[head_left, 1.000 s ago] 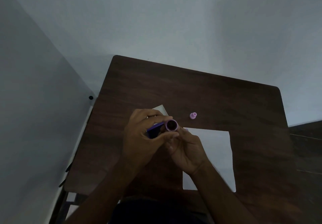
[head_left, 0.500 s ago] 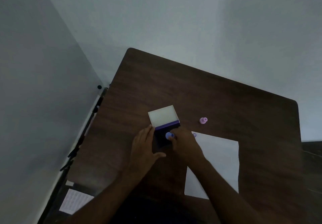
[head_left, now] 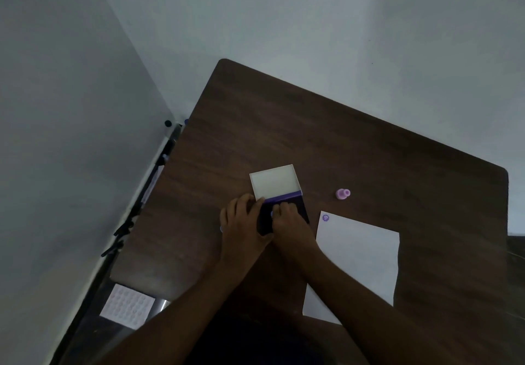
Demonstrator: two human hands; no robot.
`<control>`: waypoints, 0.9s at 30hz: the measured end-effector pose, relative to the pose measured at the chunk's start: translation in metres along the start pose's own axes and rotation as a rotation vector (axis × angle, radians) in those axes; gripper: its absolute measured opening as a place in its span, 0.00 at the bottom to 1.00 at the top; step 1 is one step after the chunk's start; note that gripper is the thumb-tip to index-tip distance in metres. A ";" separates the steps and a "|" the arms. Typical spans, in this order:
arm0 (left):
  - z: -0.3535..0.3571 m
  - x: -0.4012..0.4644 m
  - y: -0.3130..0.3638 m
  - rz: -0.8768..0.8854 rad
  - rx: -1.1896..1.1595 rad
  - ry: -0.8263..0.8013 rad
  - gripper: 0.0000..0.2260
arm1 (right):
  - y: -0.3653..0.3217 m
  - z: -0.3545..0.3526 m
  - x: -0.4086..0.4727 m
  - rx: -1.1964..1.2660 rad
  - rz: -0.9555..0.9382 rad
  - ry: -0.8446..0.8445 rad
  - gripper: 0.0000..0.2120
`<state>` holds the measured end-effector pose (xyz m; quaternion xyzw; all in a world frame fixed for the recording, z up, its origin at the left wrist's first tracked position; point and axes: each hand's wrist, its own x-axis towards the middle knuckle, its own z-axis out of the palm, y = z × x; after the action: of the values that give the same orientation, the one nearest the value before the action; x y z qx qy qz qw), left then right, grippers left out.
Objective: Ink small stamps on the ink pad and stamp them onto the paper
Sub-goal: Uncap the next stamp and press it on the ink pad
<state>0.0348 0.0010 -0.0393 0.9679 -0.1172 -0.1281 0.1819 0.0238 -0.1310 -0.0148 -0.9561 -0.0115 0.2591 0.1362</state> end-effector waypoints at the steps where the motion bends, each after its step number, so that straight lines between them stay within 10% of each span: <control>1: 0.000 0.001 0.000 -0.012 -0.008 -0.003 0.39 | 0.002 0.002 0.003 -0.041 -0.021 -0.055 0.23; 27: -0.001 0.010 -0.004 0.077 -0.070 0.003 0.37 | 0.003 0.006 0.014 -0.101 -0.057 -0.038 0.22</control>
<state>0.0450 0.0026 -0.0416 0.9559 -0.1494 -0.1237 0.2205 0.0331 -0.1307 -0.0273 -0.9560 -0.0546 0.2722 0.0947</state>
